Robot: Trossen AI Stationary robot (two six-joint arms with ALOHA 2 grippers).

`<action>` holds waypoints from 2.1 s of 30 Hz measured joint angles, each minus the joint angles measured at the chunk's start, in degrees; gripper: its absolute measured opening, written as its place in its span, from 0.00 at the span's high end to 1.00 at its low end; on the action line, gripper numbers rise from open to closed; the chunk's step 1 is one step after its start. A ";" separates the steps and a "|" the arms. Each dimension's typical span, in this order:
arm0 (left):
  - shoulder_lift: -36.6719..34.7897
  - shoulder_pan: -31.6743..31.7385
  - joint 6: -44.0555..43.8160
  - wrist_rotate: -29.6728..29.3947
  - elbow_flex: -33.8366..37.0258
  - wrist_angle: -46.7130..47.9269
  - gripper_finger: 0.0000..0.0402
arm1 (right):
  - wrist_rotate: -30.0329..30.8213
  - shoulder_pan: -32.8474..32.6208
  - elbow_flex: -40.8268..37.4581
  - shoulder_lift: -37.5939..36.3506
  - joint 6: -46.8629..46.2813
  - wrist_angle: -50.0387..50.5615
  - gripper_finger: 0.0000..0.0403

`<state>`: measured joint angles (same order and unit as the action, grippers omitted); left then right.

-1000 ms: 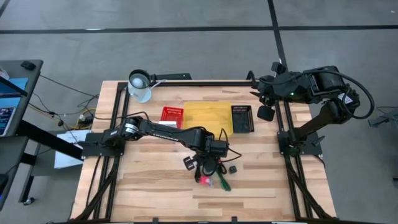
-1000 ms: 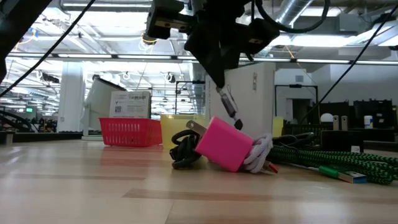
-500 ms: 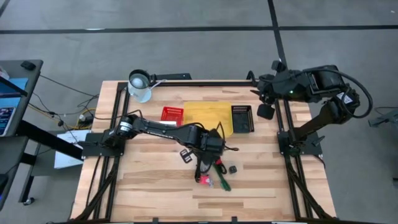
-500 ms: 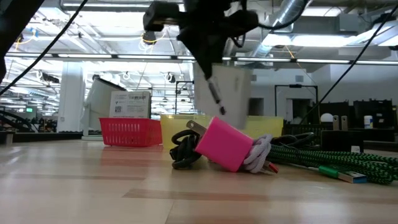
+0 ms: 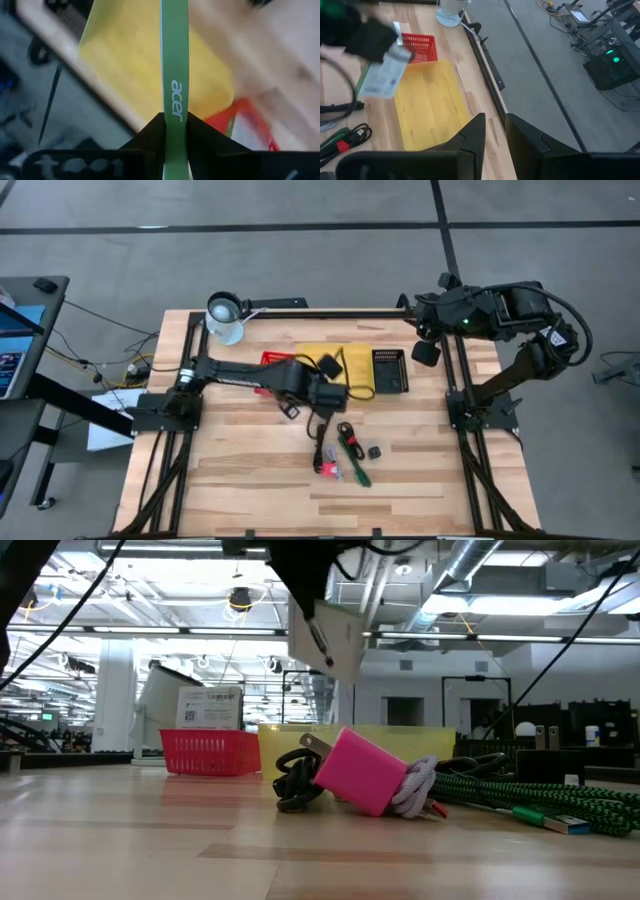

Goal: Pick and place items into bin
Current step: Put the card reader box into the red bin

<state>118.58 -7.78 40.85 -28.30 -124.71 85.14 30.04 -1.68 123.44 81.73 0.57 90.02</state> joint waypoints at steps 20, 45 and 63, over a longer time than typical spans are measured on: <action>-9.20 17.78 -8.35 -6.78 0.27 4.92 0.89 | -0.02 0.33 0.00 0.00 -0.10 0.00 0.82; -17.38 21.53 -12.66 5.39 28.29 4.88 0.89 | -0.09 0.33 0.00 0.00 -1.19 -0.02 0.82; -17.38 17.20 -13.18 6.80 29.53 0.84 0.89 | -0.09 0.33 0.00 0.02 -2.09 -0.04 0.82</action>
<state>101.21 9.42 27.68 -21.50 -95.18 85.98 29.95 -1.34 123.44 81.76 -1.52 89.97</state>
